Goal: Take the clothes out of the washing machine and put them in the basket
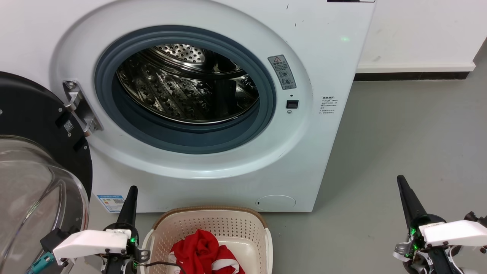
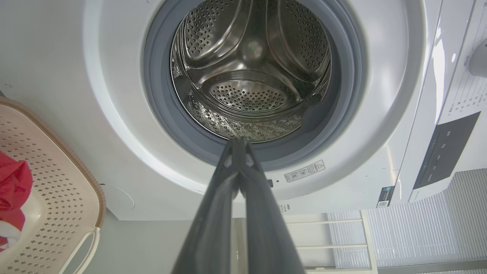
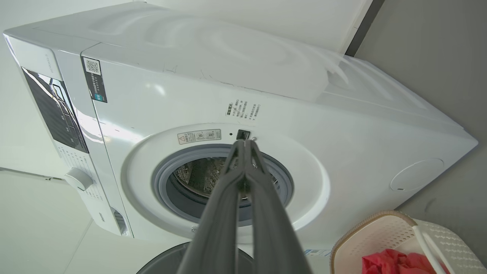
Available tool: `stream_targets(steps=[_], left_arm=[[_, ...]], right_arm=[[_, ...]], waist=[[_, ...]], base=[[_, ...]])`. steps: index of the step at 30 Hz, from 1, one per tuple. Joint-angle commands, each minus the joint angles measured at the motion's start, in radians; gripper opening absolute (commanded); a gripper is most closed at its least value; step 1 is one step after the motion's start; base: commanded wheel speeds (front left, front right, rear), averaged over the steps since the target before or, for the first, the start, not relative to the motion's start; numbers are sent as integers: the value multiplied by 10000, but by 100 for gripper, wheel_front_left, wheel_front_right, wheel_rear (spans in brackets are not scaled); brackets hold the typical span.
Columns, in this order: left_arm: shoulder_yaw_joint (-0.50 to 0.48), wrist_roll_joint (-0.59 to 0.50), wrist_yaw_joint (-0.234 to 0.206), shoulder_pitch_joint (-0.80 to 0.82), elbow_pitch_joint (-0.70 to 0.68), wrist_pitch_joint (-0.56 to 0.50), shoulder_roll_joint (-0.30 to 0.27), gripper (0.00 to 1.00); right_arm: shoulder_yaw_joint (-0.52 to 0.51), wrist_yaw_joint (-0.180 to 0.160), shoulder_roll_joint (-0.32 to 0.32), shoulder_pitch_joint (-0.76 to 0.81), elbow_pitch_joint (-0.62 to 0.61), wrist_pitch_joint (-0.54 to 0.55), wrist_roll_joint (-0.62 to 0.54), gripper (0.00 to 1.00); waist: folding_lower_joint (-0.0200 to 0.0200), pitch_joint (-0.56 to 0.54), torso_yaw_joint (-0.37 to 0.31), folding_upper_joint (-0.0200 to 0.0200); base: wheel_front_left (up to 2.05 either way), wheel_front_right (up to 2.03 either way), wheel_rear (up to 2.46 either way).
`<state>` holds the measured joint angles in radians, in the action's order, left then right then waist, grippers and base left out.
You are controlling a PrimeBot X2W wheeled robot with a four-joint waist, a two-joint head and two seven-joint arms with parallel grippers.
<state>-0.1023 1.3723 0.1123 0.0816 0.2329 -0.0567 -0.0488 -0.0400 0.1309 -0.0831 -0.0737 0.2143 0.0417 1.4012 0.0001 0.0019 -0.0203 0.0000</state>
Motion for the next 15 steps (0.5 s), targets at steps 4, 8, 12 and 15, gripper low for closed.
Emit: stream_targets(steps=[4, 8, 12, 15], left_arm=[[-50, 504, 79, 178, 13, -133, -22, 0], [-66, 832, 108, 209, 34, -211, -22, 0], [-80, 1141, 122, 245, 56, -285, -22, 0], [-93, 1381, 142, 258, 71, -351, -22, 0]], right_arm=[[-82, -2, -15, -216, 47, 92, 522, 0], [-126, -2, -5, -236, 87, 139, 858, 0], [-168, -2, 6, -269, 130, 193, 1172, 0], [-205, -3, 13, -298, 162, 230, 1411, 0]], waist=[[-1, 2, 31, 0], [-1, 3, 57, 0], [-1, 5, 84, 0], [-1, 6, 103, 0]], base=[[0, 0, 0], [0, 0, 0], [0, 0, 0], [0, 0, 0]])
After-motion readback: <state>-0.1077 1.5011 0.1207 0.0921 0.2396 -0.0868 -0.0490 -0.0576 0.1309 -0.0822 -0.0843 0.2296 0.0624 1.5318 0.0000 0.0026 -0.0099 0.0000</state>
